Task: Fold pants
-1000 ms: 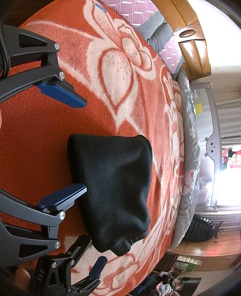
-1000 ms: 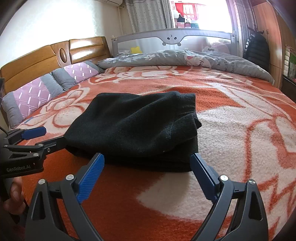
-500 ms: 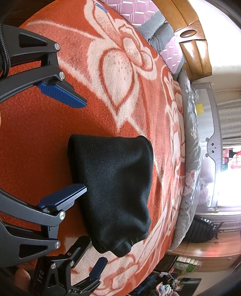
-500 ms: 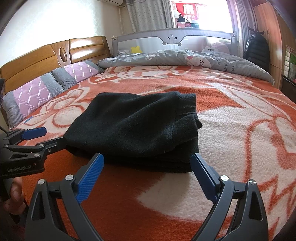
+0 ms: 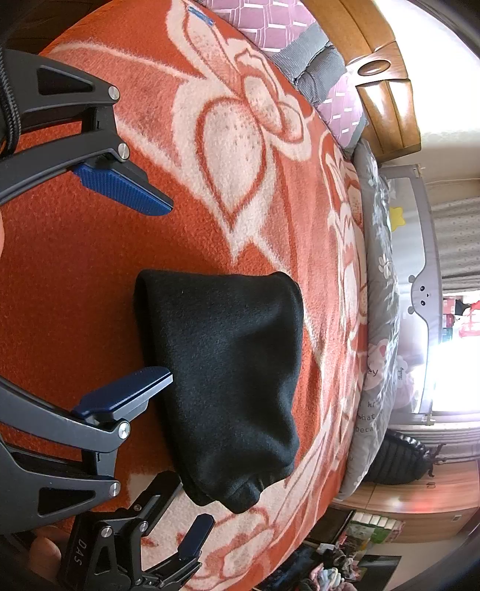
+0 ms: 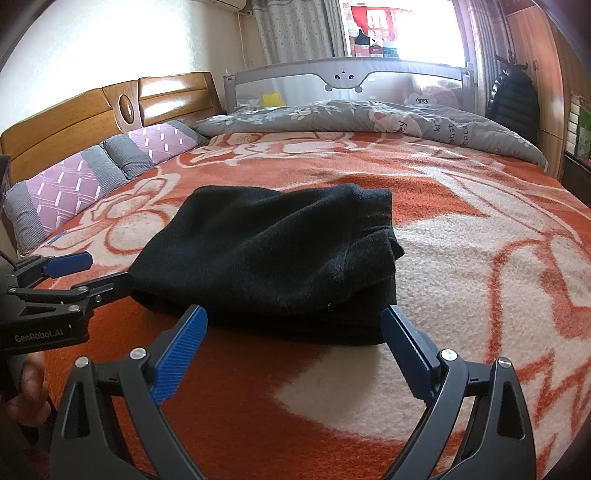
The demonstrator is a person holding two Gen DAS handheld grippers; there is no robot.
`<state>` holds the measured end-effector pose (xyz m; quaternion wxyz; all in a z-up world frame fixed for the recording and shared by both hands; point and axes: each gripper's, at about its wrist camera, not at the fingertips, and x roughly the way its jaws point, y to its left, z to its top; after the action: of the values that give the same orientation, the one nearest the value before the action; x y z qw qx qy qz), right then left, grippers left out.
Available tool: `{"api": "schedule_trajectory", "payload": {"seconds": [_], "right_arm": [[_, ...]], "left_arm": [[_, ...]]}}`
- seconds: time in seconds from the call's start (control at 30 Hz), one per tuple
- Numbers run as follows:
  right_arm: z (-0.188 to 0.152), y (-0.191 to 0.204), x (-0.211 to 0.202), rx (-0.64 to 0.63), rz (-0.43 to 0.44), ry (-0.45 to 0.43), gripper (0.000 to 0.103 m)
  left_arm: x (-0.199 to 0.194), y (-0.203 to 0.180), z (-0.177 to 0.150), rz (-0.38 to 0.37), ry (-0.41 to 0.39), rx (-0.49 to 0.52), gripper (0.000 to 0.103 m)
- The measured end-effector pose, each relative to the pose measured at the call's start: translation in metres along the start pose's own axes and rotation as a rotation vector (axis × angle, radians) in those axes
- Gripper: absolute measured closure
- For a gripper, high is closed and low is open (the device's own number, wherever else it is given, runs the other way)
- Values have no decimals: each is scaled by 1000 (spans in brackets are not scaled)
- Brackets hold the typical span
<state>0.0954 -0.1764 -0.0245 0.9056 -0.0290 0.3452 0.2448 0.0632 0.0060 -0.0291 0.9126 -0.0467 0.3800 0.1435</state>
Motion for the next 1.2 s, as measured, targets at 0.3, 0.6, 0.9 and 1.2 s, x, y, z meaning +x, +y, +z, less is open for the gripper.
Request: {"api": "schedule_trajectory", "payload": {"seconds": [0.3, 0.6, 0.9, 1.2], "right_arm": [[0, 0, 1, 0, 0, -1, 8], [5, 0, 1, -4, 4, -6, 7], [11, 0, -2, -8, 6, -18, 7], [13, 0, -6, -4, -1, -15, 7]], "left_arm": [[-2, 1, 1, 1, -4, 0, 19], [-2, -2, 2, -6, -1, 0, 19], [-1, -2, 3, -14, 9, -9, 19], [-2, -3, 4, -20, 14, -1, 19]]}}
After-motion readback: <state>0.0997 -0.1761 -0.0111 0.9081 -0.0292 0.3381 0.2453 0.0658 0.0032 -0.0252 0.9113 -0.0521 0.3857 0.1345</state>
